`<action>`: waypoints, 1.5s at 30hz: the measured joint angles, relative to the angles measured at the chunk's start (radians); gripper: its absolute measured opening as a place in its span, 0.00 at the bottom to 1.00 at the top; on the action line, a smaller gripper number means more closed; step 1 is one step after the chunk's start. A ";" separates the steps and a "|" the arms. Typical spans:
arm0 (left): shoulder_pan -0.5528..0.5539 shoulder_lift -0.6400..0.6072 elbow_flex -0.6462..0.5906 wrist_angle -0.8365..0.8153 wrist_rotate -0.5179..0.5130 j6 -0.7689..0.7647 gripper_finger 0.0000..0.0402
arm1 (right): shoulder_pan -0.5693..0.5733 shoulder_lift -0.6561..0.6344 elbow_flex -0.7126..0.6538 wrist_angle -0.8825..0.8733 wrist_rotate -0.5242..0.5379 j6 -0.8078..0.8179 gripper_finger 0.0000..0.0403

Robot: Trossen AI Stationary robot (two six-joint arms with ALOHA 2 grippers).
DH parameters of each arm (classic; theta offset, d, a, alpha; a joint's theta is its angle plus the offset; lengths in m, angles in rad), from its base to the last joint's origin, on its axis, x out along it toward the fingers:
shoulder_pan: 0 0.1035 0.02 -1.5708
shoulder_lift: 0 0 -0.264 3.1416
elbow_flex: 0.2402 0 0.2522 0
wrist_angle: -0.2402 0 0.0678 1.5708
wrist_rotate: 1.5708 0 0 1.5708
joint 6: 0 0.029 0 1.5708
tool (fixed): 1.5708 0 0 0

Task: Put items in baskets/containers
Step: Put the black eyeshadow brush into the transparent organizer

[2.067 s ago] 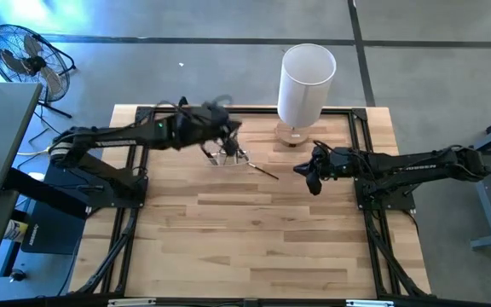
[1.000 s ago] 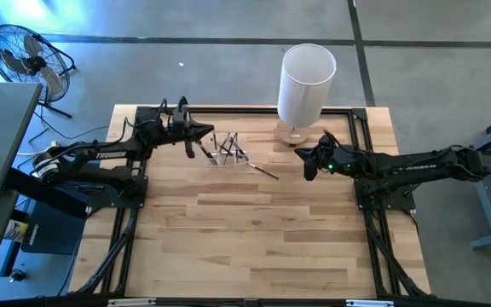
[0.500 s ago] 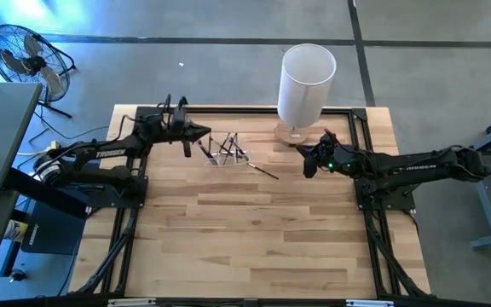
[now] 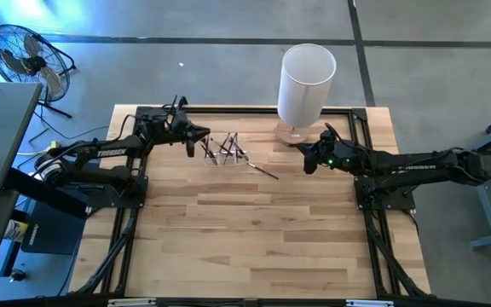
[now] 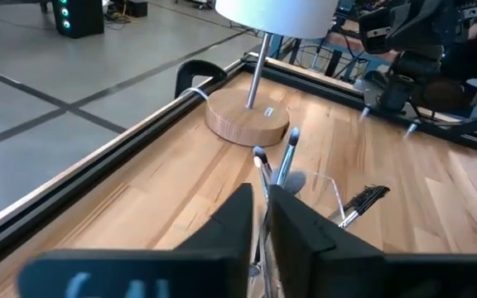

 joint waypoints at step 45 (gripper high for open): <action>-0.948 0.113 0.520 -1.118 -0.621 -0.756 0.01 | 0.081 0.081 0.050 0.053 -0.259 -0.270 0.07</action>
